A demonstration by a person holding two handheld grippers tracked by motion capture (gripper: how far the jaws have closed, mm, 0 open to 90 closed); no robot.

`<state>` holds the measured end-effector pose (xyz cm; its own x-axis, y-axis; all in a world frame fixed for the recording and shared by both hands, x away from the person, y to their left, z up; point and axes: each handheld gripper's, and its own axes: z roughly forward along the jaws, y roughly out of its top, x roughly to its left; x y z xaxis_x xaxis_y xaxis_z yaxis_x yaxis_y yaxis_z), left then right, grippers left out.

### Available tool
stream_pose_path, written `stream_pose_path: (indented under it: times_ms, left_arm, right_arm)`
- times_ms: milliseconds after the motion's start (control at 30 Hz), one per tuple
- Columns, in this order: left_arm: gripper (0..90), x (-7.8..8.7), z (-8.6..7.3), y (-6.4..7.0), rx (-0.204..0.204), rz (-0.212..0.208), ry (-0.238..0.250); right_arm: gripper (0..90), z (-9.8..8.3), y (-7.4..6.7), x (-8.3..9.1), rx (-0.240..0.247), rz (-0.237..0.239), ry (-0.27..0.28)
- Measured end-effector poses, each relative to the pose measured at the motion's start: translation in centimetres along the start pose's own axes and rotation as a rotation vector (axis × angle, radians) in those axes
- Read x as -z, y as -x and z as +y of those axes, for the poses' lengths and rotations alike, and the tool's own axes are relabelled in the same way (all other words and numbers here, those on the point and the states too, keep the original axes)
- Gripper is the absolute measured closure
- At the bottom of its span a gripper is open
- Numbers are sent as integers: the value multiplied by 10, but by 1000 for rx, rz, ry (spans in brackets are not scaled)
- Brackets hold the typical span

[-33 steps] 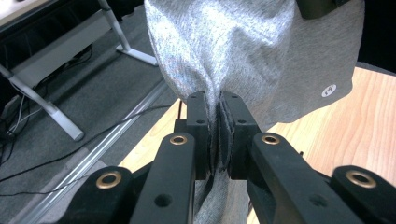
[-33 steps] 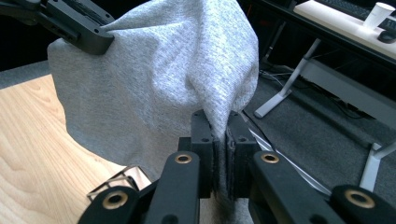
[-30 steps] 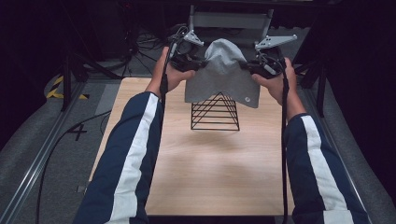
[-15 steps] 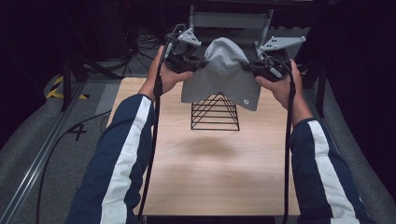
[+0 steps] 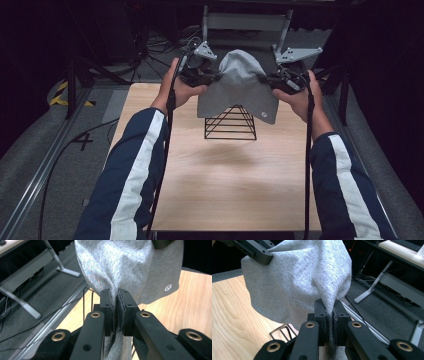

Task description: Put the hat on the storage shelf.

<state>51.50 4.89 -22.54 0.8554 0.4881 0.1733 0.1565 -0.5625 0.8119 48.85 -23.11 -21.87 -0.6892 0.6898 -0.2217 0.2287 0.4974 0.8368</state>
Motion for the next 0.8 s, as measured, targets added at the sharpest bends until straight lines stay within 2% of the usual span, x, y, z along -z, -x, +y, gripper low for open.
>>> stream_pose_path:
  times_ms: [200, 333, 433, 567, 600, 700, 800]
  left_arm:
    - [828, -11, -11, 1, 1, 6, -23]
    - [826, -21, -27, 2, 13, 5, -36]
    - [825, -30, -40, 6, 18, 9, -54]
    - [824, -35, -50, 9, 21, 10, -47]
    - [824, -40, -55, 11, 16, 13, -55]
    - [823, -46, -60, 15, 5, 19, -72]
    - [821, -55, -68, 19, 7, 16, -94]
  right_arm:
    - [847, -16, -3, -12, -6, 19, -29]
    - [846, -26, -5, -18, -18, 40, -33]
    - [846, -39, -10, -27, -21, 56, -57]
    - [846, -49, -13, -35, -25, 63, -77]
    - [846, -57, -14, -40, -35, 64, -87]
    - [846, -62, -14, -44, -43, 62, -96]
    - [846, -72, -16, -51, -49, 60, -128]
